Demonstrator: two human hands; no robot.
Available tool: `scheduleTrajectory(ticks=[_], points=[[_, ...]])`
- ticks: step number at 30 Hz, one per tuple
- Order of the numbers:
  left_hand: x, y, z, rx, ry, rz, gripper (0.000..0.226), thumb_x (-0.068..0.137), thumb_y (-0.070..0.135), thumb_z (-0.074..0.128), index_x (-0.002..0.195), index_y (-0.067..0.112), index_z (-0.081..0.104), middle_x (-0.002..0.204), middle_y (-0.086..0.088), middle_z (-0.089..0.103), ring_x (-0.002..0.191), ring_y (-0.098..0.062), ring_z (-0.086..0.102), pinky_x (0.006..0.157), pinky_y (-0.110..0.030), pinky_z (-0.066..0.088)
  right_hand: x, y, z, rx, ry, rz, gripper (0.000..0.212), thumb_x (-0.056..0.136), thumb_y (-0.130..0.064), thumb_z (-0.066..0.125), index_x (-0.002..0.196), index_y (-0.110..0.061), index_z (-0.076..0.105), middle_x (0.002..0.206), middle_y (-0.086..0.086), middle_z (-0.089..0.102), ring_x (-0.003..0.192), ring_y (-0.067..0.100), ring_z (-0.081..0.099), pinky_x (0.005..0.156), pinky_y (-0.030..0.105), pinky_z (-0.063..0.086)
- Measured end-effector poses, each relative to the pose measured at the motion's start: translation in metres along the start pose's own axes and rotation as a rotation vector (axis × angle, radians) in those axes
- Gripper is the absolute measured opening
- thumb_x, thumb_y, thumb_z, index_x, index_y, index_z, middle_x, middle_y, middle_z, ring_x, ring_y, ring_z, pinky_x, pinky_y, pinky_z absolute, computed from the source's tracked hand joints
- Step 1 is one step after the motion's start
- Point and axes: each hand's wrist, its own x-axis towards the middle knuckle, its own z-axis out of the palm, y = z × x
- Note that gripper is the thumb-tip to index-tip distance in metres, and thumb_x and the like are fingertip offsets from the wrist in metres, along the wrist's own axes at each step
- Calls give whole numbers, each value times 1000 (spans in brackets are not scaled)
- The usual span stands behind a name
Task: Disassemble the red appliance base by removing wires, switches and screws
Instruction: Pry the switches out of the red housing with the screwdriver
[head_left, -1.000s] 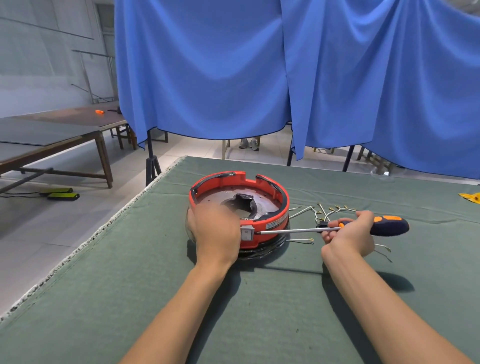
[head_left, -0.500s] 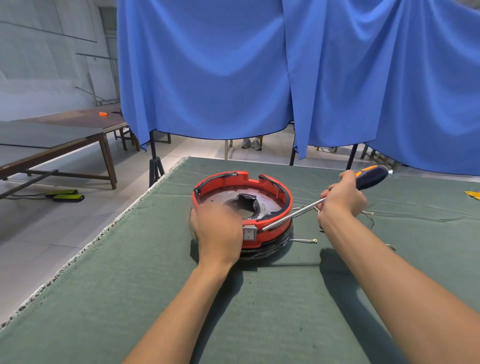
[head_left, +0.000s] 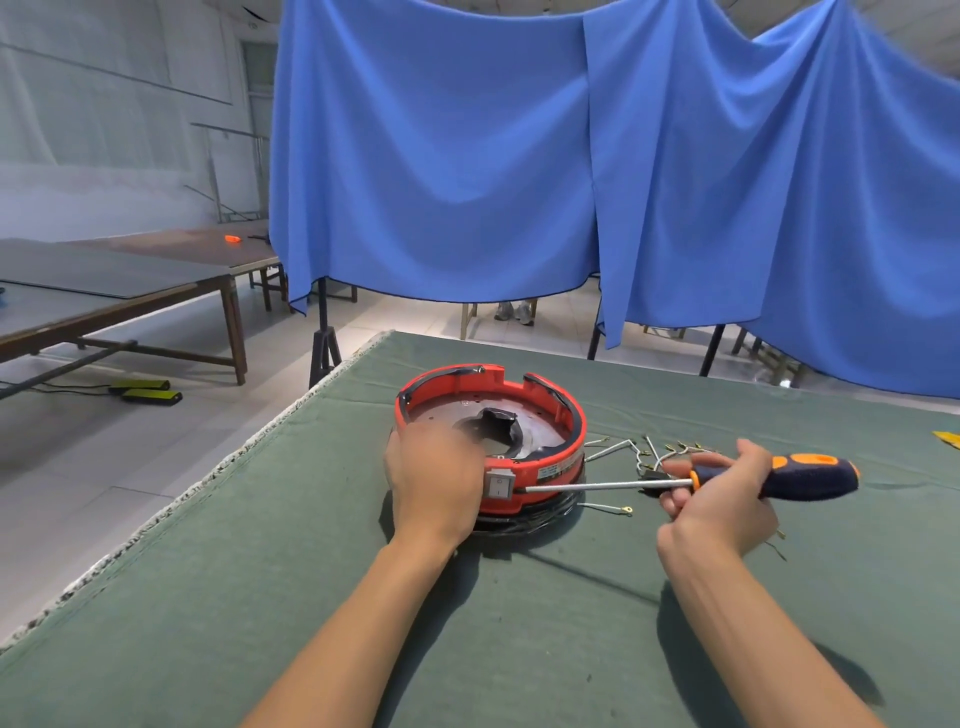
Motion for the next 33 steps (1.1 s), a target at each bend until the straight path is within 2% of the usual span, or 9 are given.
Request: scheduleTrajectory(ticks=[6,11,16,20,25,30,33], points=[[1,2,4,-6,24,-26,27,94,15,42,69,13,50,79,2,50,96,-20,43,107,-51,22,-2,8,-12,5,37,29,33,81,-31,51,57,-9,48,41,9,57,27,15,28,36,14,22],[0,1,6,2,20,-13,28,95,15,40,69,12,50,80,1,49,96,-20,41,107,-52,22,8,16,-10,-45,116,134,32,82,-31,49,59,-9,46,34,4,51,25,14,27,37,13,21],[0,1,6,-27,23,-9,31,95,16,37,67,12,52,80,1,52,97,-20,43,107,-52,23,26,25,11,-67,163,182,33,80,-31,55,57,-11,42,35,2,43,28,15,33,38,14,19],[0,1,5,-47,12,-7,36,88,25,27,67,14,54,80,1,56,97,-18,44,107,-51,23,36,33,28,-63,135,147,32,79,-27,57,56,-14,39,32,-6,37,26,11,35,37,14,18],[3,-1,6,-39,-7,-4,36,86,26,26,66,14,53,79,2,55,96,-16,42,107,-50,22,45,41,44,-110,105,164,29,77,-27,59,58,-13,41,37,-5,38,27,11,34,37,14,20],[3,-2,5,-49,-15,-1,36,86,25,27,65,13,53,78,2,55,95,-16,42,107,-51,23,44,42,51,-133,84,182,29,78,-26,59,58,-13,42,31,-7,37,26,10,34,35,15,21],[3,-3,4,-51,-21,9,35,85,26,27,66,14,53,79,3,56,95,-16,42,107,-49,22,41,37,44,-110,87,189,29,79,-27,59,60,-13,42,40,-5,41,28,10,37,37,16,24]])
